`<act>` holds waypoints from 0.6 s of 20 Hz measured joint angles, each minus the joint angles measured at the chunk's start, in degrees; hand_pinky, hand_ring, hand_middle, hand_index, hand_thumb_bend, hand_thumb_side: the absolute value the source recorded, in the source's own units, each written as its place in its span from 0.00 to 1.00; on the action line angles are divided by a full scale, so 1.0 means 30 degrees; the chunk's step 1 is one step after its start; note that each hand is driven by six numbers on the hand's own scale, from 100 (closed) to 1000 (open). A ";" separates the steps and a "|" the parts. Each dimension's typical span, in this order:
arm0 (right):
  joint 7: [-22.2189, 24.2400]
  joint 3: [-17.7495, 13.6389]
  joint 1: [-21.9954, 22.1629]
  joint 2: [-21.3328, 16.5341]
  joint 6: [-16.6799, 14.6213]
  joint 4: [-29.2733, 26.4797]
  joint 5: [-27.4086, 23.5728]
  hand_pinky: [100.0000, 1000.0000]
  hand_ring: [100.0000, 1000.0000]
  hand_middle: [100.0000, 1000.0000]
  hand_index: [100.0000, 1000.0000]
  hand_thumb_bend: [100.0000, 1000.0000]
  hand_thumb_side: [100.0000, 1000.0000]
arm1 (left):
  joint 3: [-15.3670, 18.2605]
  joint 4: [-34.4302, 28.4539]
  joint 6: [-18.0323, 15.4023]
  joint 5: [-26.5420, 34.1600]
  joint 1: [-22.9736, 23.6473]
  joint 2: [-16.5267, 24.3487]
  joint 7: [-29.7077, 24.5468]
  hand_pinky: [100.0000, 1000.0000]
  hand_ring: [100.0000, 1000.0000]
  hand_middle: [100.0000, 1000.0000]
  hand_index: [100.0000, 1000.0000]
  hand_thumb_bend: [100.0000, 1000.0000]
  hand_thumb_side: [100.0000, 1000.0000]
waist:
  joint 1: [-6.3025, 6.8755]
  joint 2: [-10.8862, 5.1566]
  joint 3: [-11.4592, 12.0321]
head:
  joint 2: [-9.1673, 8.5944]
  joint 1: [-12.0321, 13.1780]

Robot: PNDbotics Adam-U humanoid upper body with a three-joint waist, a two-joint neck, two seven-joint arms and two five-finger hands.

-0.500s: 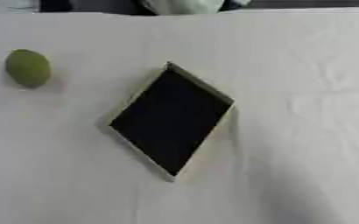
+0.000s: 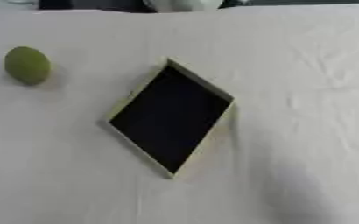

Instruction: Pick up objects on the table and place them in the box.

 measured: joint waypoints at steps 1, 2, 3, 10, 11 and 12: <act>0.0004 0.0004 0.0003 -0.0001 0.0004 0.0000 0.0000 0.67 0.77 0.57 0.83 0.00 0.49 | -0.0038 0.0541 -0.0314 -0.0242 -0.0078 0.0486 -0.0027 0.57 0.56 0.55 0.71 0.00 0.22 | 0.0030 -0.0001 -0.0004 | 0.0002 -0.0046; 0.0011 0.0006 0.0005 -0.0005 0.0010 0.0000 0.0000 0.67 0.77 0.57 0.83 0.00 0.49 | -0.0128 0.1142 -0.0678 -0.0525 -0.0204 0.1012 -0.0043 0.58 0.57 0.56 0.72 0.00 0.19 | 0.0066 -0.0007 -0.0017 | 0.0002 -0.0099; 0.0030 0.0010 0.0009 -0.0012 0.0026 0.0000 0.0000 0.67 0.77 0.57 0.83 0.00 0.49 | -0.0246 0.1795 -0.1063 -0.0785 -0.0353 0.1564 -0.0031 0.58 0.57 0.56 0.74 0.00 0.18 | 0.0100 -0.0007 -0.0034 | 0.0002 -0.0130; 0.0204 0.0048 0.0018 -0.0042 0.0109 0.0000 0.0000 0.67 0.77 0.56 0.83 0.00 0.49 | -0.2071 0.7938 -0.1941 -0.4253 -0.1986 0.5740 -0.0930 0.61 0.64 0.65 0.82 0.00 0.26 | 0.0369 -0.0011 -0.0290 | 0.0004 -0.0183; 0.0241 0.0089 0.0023 -0.0049 0.0107 0.0000 0.0000 0.67 0.77 0.56 0.83 0.00 0.49 | -0.2459 0.8804 -0.1942 -0.4801 -0.2324 0.6217 -0.1292 0.64 0.67 0.70 0.83 0.00 0.25 | 0.0406 -0.0012 -0.0317 | 0.0010 -0.0150; 0.0284 0.0139 0.0031 -0.0051 0.0121 0.0000 0.0000 0.67 0.77 0.56 0.83 0.00 0.49 | -0.2853 0.9646 -0.1993 -0.5330 -0.2682 0.6636 -0.1685 0.65 0.69 0.71 0.84 0.00 0.24 | 0.0454 -0.0015 -0.0351 | 0.0021 -0.0106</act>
